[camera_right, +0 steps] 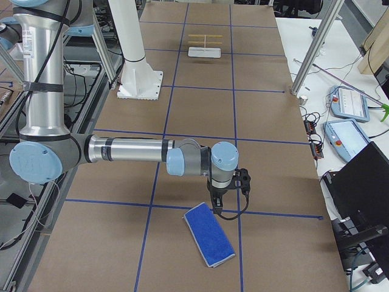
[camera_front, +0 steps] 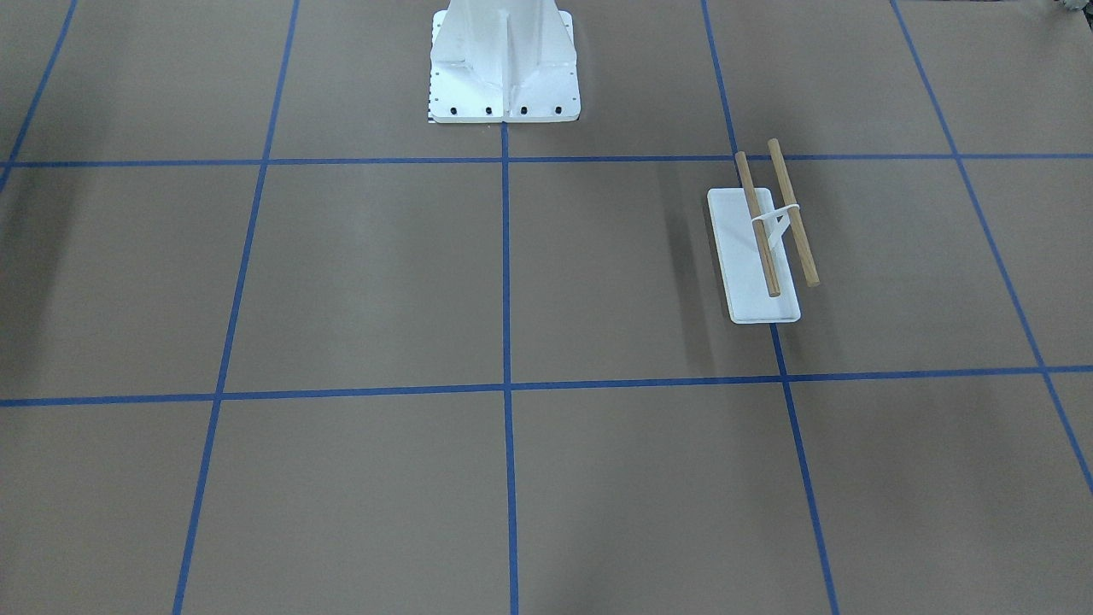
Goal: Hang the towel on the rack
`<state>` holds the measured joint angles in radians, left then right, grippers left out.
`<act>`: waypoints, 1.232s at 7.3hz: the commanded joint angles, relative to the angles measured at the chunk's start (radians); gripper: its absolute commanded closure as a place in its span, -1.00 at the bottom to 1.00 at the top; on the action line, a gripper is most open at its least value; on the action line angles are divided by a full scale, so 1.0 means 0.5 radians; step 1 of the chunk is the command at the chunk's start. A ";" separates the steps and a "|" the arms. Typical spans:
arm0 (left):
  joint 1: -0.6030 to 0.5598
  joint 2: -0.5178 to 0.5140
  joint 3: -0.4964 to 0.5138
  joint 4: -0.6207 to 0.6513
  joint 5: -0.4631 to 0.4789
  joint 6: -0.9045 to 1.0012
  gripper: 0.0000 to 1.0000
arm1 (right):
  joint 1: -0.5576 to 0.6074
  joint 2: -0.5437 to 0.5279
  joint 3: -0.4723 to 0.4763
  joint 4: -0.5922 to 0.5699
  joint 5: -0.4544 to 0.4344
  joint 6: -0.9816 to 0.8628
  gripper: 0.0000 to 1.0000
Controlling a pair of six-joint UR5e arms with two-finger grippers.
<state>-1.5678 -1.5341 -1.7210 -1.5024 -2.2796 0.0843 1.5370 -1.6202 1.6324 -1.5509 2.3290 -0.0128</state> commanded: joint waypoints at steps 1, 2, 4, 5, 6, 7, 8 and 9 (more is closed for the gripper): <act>0.006 0.009 -0.024 -0.005 0.003 0.006 -0.97 | 0.000 0.004 0.006 0.000 0.002 -0.002 -1.00; 0.006 0.012 -0.025 -0.014 0.003 0.003 -0.97 | 0.000 0.010 0.009 0.003 0.002 -0.005 -1.00; 0.006 0.022 -0.083 -0.051 0.025 0.000 -0.97 | 0.000 0.019 0.024 0.009 0.014 -0.017 -1.00; 0.006 0.003 -0.095 -0.054 0.028 -0.003 -0.97 | 0.000 0.031 0.045 0.009 0.017 -0.017 -1.00; 0.006 -0.030 -0.095 -0.060 0.025 -0.006 -0.97 | -0.006 0.046 0.112 0.009 0.014 -0.017 -1.00; 0.006 -0.037 -0.086 -0.136 0.025 -0.003 -0.97 | -0.021 0.116 0.128 0.018 0.011 0.010 -1.00; 0.006 -0.037 -0.047 -0.358 0.028 -0.009 -0.97 | -0.021 0.138 0.128 0.110 -0.025 0.019 -1.00; 0.006 -0.100 0.097 -0.746 0.061 -0.021 -0.97 | -0.018 0.133 0.131 0.199 -0.035 0.029 -1.00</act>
<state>-1.5646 -1.5585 -1.7349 -1.6856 -2.2622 0.0793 1.5279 -1.5599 1.6945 -1.5019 2.3217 -0.0052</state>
